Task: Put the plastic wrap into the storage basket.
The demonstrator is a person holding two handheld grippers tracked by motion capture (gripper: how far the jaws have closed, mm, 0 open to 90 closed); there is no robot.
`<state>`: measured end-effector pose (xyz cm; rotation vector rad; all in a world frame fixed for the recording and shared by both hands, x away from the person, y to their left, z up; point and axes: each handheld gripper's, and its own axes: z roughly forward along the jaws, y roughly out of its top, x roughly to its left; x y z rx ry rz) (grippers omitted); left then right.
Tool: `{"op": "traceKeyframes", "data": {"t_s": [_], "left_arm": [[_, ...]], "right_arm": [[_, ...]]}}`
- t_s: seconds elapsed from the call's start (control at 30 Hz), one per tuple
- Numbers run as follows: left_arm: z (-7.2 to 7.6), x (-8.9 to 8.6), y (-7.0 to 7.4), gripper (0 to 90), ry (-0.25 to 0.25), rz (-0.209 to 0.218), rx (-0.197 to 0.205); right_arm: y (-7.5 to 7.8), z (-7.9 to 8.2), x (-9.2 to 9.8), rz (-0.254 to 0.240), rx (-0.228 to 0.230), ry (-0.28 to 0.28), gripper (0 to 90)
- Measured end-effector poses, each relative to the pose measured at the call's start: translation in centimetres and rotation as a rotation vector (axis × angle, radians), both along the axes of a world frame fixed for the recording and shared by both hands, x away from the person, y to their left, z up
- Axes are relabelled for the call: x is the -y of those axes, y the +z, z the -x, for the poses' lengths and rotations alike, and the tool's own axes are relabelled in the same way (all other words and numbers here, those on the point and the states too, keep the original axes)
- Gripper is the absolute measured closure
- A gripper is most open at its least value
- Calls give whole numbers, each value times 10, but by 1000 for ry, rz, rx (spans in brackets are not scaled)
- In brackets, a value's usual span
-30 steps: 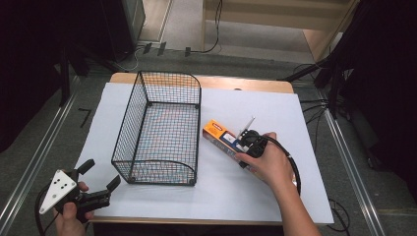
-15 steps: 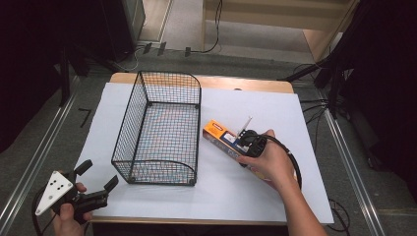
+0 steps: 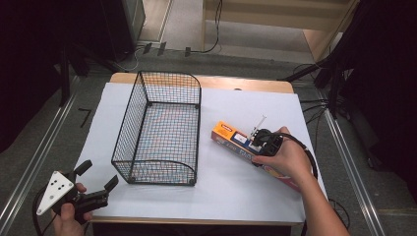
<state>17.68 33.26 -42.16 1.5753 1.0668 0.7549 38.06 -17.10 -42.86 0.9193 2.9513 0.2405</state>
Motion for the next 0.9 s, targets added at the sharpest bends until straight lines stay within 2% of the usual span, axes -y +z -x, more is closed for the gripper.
{"op": "traceKeyframes", "data": {"t_s": [0.07, 0.13, 0.23, 0.27, 0.3, 0.33, 0.37, 0.43, 0.53, 0.67, 0.7, 0.9], "left_arm": [[0, 0, 0, 39, 0, 1, 2], [1, 1, 0, 39, -2, 4, 5], [1, 1, 1, 38, 3, 1, 6], [1, 1, 1, 39, 3, 1, 6], [1, 1, 1, 39, 3, 1, 6], [1, 1, 1, 39, 1, 2, 7], [1, 1, 1, 39, 0, 0, 10], [1, 1, 1, 39, 1, 0, 7], [1, 0, 0, 39, 3, 2, 6], [1, -1, 0, 39, 4, 3, 7], [1, -1, 1, 39, 5, 3, 9], [2, 1, 1, 39, -2, 0, 17]], "right_arm": [[4, 0, 4, 13, 7, 24, 419], [9, 0, 8, 4, 22, 41, 418], [11, -1, 12, -13, 51, 116, 417], [11, -1, 12, -13, 51, 116, 417], [11, -2, 14, -16, 64, 153, 417], [9, -4, 18, -12, 69, 213, 416], [9, -5, 19, -9, 71, 232, 416], [8, -7, 22, -11, 67, 248, 416], [10, -11, 25, -9, 51, 241, 416], [13, -11, 25, 13, 50, 263, 416], [18, -11, 25, 27, 45, 274, 416], [31, -12, 27, 15, 64, 297, 417]]}}
